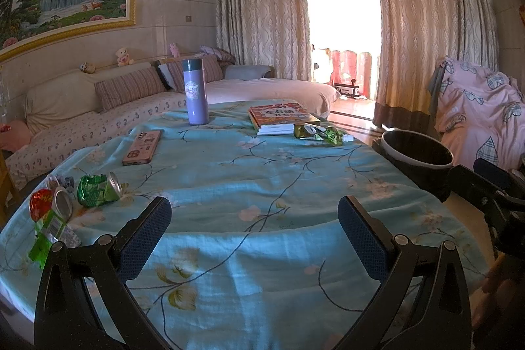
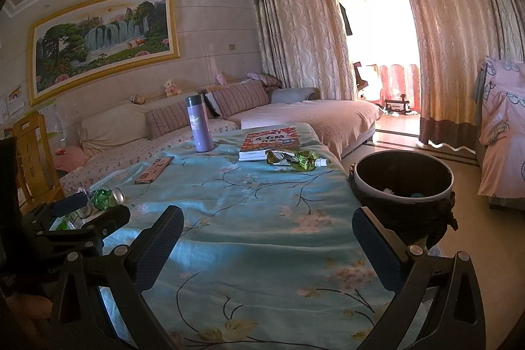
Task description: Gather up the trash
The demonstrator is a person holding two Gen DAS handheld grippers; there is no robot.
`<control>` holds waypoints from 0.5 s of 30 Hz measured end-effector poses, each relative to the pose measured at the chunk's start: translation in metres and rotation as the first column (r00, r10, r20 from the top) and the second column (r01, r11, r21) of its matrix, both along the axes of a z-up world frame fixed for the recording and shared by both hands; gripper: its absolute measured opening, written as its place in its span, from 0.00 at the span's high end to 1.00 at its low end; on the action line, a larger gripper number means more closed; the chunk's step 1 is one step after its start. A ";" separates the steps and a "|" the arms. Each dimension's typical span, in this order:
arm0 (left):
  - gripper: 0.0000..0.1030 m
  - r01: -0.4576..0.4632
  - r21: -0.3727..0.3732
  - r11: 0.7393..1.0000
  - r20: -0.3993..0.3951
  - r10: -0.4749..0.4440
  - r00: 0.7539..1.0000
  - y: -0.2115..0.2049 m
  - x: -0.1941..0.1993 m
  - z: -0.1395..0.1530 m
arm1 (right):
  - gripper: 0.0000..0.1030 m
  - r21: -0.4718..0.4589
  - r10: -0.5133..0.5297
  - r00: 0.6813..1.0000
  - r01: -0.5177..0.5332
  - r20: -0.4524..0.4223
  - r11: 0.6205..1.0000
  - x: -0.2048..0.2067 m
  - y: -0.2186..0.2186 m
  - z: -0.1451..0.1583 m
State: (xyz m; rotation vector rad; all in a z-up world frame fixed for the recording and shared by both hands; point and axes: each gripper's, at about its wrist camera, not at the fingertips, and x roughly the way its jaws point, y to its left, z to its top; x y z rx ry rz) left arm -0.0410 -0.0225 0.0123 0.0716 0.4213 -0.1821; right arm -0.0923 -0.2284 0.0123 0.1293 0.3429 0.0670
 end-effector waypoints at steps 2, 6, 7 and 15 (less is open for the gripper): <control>0.00 0.001 -0.001 1.000 -0.001 -0.001 1.000 0.000 0.000 0.000 | 0.00 0.000 0.000 1.000 0.000 0.000 1.000 0.000 0.000 0.000; 0.00 -0.001 0.000 1.000 -0.007 0.001 1.000 0.002 0.003 -0.002 | 0.00 -0.002 0.003 1.000 -0.003 0.000 1.000 0.000 0.002 0.000; 0.00 -0.001 0.001 1.000 -0.008 0.001 1.000 0.002 0.003 -0.002 | 0.00 -0.003 0.004 1.000 -0.004 -0.001 1.000 0.000 0.003 0.000; 0.00 0.000 0.003 1.000 -0.016 0.000 1.000 0.002 0.007 -0.004 | 0.00 -0.001 0.008 1.000 -0.008 -0.005 1.000 0.002 0.006 0.000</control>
